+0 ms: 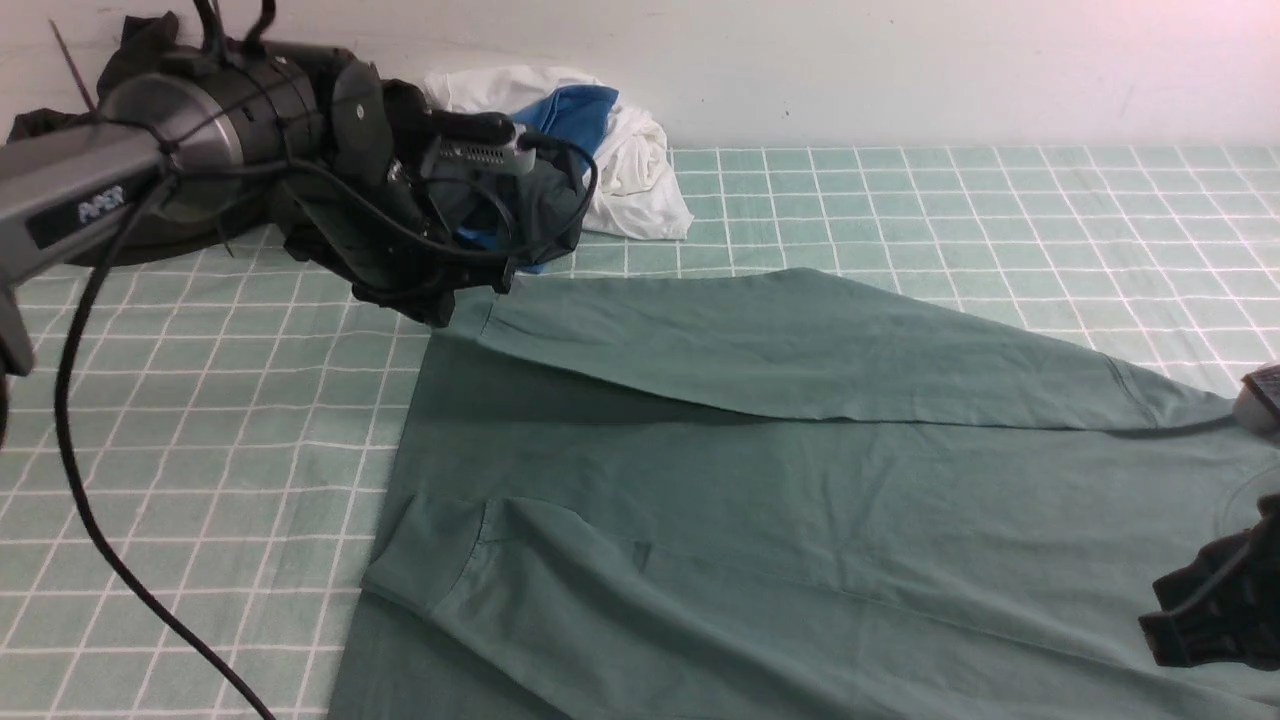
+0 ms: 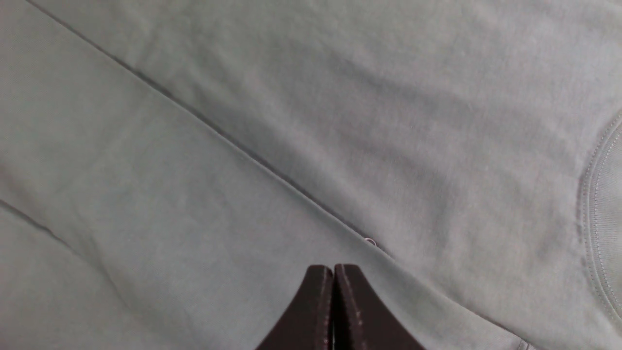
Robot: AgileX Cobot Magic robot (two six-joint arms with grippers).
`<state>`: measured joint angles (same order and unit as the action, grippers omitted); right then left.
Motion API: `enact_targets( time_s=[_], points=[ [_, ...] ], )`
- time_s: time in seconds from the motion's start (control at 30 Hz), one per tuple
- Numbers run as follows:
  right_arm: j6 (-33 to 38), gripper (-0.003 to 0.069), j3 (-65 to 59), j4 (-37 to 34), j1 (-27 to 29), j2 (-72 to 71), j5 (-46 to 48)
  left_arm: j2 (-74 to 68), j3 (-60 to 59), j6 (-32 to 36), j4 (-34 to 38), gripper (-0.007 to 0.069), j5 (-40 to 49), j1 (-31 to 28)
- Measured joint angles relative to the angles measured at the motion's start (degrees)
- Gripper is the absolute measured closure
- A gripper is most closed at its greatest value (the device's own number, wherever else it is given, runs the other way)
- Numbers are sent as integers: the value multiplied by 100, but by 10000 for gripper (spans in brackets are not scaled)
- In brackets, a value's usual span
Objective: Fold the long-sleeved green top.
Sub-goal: Use the left arm to drag and drop the cuff onto the cuff closest to the left arm
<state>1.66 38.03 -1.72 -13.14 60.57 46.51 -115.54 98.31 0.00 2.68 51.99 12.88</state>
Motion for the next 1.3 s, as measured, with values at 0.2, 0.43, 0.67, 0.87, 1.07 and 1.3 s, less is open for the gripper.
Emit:
enact_targets(
  time_s=[0.2,0.43,0.67,0.87,1.07,1.3],
  points=[
    [28,659,0,-159,0,0,151,1030,-438,0,429,545,934,52],
    [90,659,0,-499,0,-353,175,2934,-3244,-119,775,545,675,77],
    [103,659,0,-595,0,-622,246,3811,-5394,-140,898,537,-61,465],
    [107,659,5,-760,0,-624,507,3854,-5893,-140,862,363,-393,783],
    [222,659,371,-868,0,-624,1442,3962,-5690,335,706,166,124,889],
    [858,659,746,-1647,0,-628,2355,4022,-5746,2019,653,121,1008,2112]
  ],
)
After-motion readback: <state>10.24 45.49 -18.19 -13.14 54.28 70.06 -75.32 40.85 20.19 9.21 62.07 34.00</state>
